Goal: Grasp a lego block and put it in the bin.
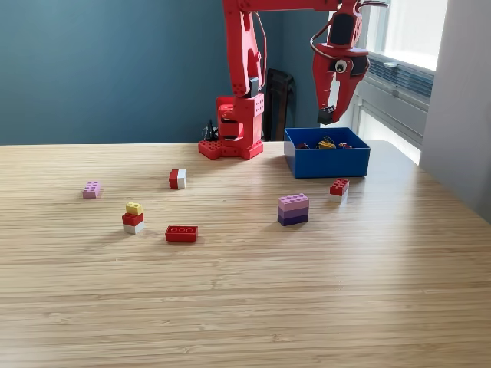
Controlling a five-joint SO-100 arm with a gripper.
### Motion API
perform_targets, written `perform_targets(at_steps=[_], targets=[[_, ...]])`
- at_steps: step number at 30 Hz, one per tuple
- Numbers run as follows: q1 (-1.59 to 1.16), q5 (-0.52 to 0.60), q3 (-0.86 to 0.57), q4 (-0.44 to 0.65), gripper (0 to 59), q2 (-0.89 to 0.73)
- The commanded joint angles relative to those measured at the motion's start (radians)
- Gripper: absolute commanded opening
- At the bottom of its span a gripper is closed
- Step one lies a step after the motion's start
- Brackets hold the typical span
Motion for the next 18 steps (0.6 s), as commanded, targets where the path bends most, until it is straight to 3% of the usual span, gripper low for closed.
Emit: perform_targets(at_steps=[1, 12, 18], targets=[[-0.009, -0.020, 0.025, -0.051, 0.1, 0.038], [-0.003, -0.089, 0.176, -0.236, 0.1, 0.038], [0.000, -0.115, 0.198, -0.272, 0.7, 0.038]])
